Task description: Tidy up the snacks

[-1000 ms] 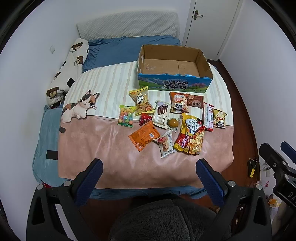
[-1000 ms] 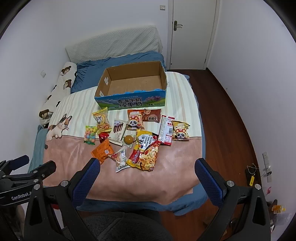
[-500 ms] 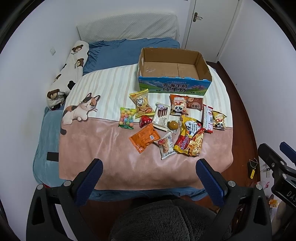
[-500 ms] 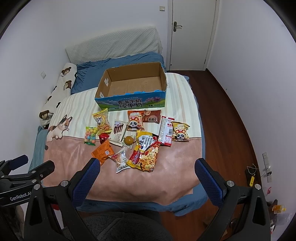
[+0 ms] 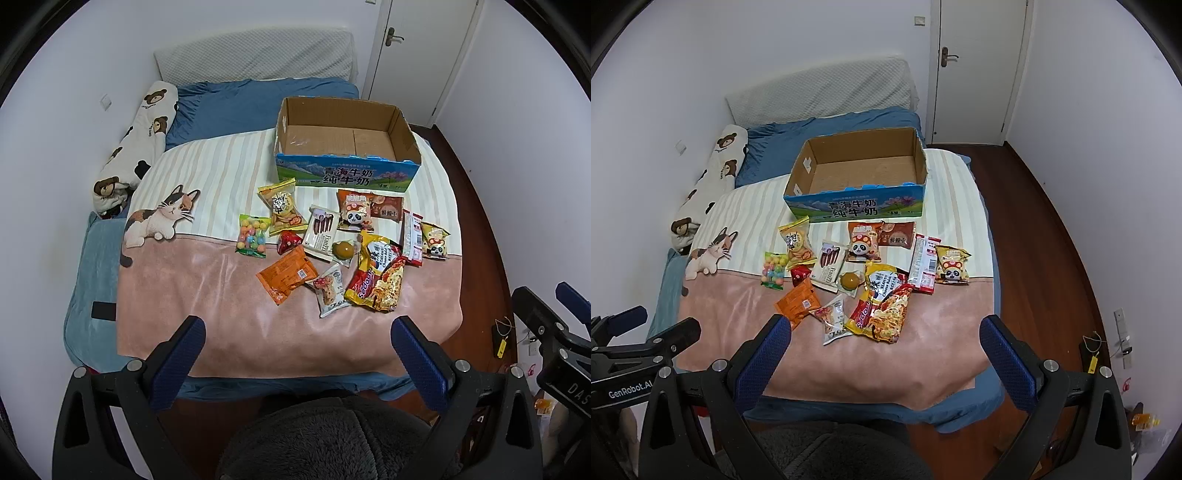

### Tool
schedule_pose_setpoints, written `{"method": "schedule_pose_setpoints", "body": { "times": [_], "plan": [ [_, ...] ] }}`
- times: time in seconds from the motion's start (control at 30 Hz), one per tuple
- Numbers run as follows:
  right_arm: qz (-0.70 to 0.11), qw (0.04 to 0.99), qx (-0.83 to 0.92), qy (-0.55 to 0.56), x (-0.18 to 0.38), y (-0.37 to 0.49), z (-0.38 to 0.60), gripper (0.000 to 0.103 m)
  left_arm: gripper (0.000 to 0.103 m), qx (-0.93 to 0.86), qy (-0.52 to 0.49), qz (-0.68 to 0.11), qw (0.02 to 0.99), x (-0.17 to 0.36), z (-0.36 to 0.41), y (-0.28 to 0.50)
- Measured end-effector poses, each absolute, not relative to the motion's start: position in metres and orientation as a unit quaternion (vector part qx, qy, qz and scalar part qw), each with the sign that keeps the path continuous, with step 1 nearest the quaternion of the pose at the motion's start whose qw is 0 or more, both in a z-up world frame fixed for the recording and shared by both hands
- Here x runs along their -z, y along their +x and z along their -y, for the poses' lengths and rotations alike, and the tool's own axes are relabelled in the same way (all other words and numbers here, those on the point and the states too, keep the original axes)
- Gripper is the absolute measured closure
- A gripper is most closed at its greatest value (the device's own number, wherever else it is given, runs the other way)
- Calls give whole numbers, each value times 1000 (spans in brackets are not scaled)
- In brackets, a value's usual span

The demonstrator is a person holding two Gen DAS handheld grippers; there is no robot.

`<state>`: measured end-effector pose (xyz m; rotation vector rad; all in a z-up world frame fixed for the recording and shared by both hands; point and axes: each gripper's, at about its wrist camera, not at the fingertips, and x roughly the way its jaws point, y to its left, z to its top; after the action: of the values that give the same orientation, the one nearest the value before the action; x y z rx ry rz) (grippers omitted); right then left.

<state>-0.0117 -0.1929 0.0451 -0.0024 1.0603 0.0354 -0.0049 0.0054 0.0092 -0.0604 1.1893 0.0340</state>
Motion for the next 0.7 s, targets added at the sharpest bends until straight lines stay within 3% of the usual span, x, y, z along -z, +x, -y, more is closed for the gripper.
{"method": "schedule_pose_setpoints", "body": {
  "times": [0.7],
  "plan": [
    [-504,863,-18,0,-47,-14,192,0,0,-15,-29,-556,831,-15,-1,-5]
  ]
}}
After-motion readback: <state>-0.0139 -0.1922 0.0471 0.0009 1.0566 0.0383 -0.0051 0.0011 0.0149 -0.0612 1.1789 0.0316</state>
